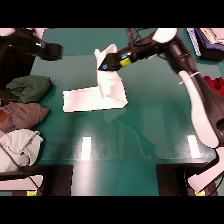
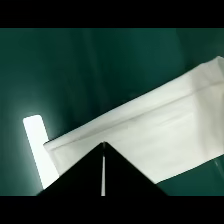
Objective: Fold the shirts.
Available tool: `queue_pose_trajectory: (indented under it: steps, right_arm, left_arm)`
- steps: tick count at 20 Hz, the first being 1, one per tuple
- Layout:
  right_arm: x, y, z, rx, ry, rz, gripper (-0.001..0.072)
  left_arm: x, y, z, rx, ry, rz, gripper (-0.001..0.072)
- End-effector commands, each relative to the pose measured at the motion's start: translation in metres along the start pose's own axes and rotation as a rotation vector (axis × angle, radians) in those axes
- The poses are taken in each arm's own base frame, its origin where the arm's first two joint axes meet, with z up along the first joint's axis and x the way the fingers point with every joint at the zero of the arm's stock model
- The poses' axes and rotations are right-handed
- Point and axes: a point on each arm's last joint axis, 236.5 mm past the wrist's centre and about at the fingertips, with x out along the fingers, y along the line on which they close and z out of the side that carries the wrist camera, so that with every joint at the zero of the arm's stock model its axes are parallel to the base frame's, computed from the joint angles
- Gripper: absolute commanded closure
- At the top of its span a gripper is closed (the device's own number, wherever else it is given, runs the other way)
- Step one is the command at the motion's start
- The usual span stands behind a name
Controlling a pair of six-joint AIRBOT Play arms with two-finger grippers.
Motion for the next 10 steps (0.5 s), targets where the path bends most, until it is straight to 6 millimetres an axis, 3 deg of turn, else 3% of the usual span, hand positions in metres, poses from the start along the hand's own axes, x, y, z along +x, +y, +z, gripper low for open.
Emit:
queue_pose_trajectory:
  steps: [1,4,7,8,10]
  right_arm:
    - [0.05,-0.012,-0.002,0.021,-0.015,-0.002,0.0699]
    - [0.09,-0.018,-0.005,-0.002,-0.04,-0.008,0.0698]
    - [0.13,-0.008,-0.012,-0.022,-0.068,0.008,0.0692]
    - [0.145,0.001,-0.016,-0.053,-0.075,0.028,0.0586]
    - [0.166,0.02,-0.014,-0.095,-0.126,0.065,0.0131]
  left_arm:
    - [-0.054,0.038,-0.004,-0.014,-0.035,0.108,0.0678]
    - [-0.058,0.039,-0.009,-0.017,-0.021,0.109,0.0678]
    - [-0.058,0.037,-0.011,-0.02,-0.015,0.099,0.0678]
    - [-0.058,0.037,-0.011,-0.02,-0.012,0.098,0.0678]
    - [-0.058,0.036,-0.013,-0.02,-0.005,0.098,0.0678]
